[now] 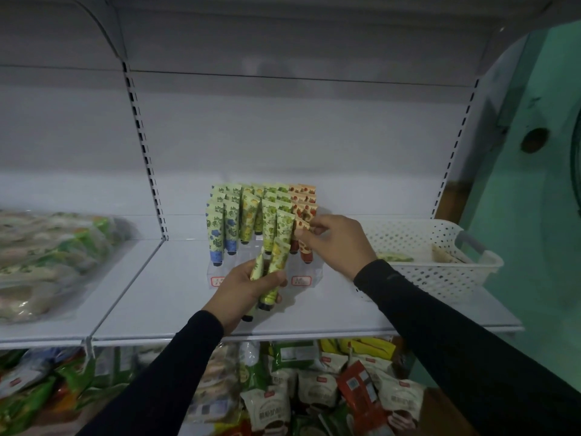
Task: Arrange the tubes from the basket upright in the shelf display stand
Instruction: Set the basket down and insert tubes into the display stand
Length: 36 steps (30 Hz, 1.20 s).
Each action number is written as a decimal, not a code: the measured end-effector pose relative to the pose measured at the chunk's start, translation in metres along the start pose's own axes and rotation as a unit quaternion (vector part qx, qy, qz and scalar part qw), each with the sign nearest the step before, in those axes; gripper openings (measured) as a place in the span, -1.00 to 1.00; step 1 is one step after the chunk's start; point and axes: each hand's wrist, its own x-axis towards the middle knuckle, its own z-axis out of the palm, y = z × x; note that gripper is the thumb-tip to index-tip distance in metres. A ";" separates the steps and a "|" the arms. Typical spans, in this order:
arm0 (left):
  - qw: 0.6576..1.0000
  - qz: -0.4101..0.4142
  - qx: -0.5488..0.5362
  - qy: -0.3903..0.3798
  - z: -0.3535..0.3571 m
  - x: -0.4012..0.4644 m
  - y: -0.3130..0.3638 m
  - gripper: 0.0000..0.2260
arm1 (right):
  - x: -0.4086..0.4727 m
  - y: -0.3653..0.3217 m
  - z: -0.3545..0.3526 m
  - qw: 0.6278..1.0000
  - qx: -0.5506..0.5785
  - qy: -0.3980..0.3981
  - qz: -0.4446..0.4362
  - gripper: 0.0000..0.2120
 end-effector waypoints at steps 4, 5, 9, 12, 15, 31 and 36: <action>0.999 0.000 0.032 -0.002 -0.005 0.003 -0.002 -0.81 | 0.012 0.001 0.000 0.998 -0.053 0.005 -0.012 -0.63; 0.999 0.000 0.036 0.000 -0.007 0.003 -0.003 -0.81 | 0.014 0.002 -0.002 0.997 -0.072 0.013 -0.009 -0.55; 0.999 -0.002 0.036 0.007 -0.012 -0.001 -0.005 -0.75 | 0.022 0.014 -0.008 0.996 -0.090 0.014 0.018 -0.52; 1.000 -0.011 0.017 0.016 -0.013 -0.003 -0.010 -0.77 | 0.028 0.014 -0.008 0.995 -0.096 -0.002 0.002 -0.51; 1.000 -0.010 0.005 0.022 -0.014 -0.002 -0.015 -0.83 | 0.032 0.010 -0.007 0.992 -0.120 -0.012 -0.027 -0.50; 1.000 -0.007 -0.013 0.021 -0.016 0.000 -0.021 -0.84 | 0.041 0.011 -0.009 0.996 -0.054 -0.069 0.023 -0.52; 1.000 -0.010 -0.013 0.018 -0.016 -0.002 -0.020 -0.58 | 0.034 0.012 -0.009 0.997 -0.042 -0.055 0.029 -0.49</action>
